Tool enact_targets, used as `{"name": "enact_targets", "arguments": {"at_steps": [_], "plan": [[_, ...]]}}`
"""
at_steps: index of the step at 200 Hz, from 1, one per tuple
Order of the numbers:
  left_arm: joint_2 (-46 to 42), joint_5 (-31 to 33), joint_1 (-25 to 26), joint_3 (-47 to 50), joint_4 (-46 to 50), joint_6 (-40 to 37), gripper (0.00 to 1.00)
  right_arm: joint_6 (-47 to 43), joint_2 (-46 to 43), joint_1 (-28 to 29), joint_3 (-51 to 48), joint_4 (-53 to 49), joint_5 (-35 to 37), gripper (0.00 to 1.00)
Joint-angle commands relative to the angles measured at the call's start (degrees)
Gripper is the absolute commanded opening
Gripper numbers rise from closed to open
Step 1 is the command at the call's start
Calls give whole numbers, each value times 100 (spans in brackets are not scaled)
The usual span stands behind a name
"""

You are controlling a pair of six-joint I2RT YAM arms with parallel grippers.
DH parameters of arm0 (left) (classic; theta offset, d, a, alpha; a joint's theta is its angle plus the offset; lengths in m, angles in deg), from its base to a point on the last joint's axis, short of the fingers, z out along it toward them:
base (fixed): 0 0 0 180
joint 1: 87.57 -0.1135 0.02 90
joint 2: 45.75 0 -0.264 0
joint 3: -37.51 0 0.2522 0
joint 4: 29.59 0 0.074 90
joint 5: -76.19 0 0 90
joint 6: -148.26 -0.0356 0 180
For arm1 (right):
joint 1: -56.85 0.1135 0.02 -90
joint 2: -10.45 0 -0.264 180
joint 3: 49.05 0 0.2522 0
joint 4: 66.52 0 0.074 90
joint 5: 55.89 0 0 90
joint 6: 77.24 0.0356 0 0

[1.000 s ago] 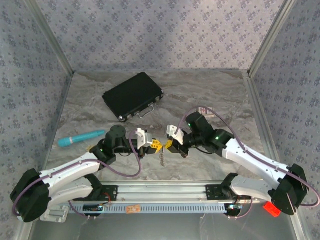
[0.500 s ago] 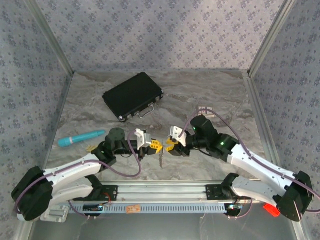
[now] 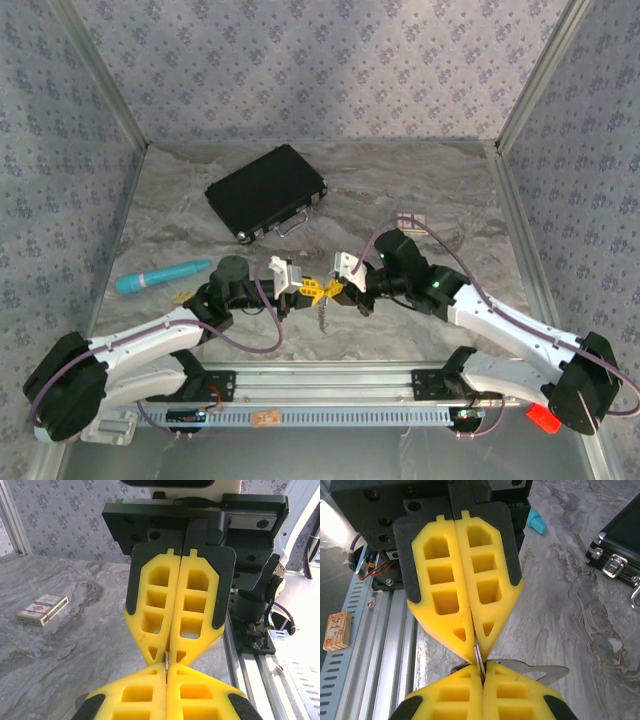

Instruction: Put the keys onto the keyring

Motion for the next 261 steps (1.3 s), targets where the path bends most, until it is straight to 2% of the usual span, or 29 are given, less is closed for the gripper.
{"name": "enact_targets", "arguments": {"at_steps": [1, 8, 15, 35, 61, 97, 119, 166, 209, 223, 240, 261], "plan": [[-92, 7, 40, -2, -211, 47, 10, -94, 15, 21, 176, -125, 55, 0], [-125, 75, 43, -21, -59, -7, 21, -179, 22, 23, 242, -267, 109, 0], [-157, 129, 42, -59, 148, -100, 29, -275, 32, 32, 338, -456, 183, 0], [-281, 263, 43, -182, 760, -391, 40, -651, 174, 88, 679, -1144, 513, 0], [-365, 334, 47, -415, 1567, -768, 42, -1173, 513, 250, 1224, -2035, 996, 0], [-432, 310, 40, -592, 2081, -1128, 42, -1509, 831, 362, 1747, -2580, 1014, 0], [-413, 244, 41, -621, 2095, -1149, 40, -1572, 959, 431, 1908, -2607, 910, 0], [-370, 93, 45, -674, 2091, -1157, 29, -1754, 1252, 628, 2234, -2824, 951, 0], [-379, 3, 41, -687, 2078, -1203, 8, -1849, 1404, 750, 2355, -3004, 1137, 0], [-390, -43, 48, -684, 2091, -1217, 1, -1801, 1331, 707, 2308, -2959, 900, 0], [-435, -134, 48, -633, 1979, -1196, 0, -1377, 894, 416, 1883, -2237, 351, 23], [-432, -217, 48, -379, 1221, -909, 0, -710, 298, 60, 1135, -1029, -257, 33]]}}
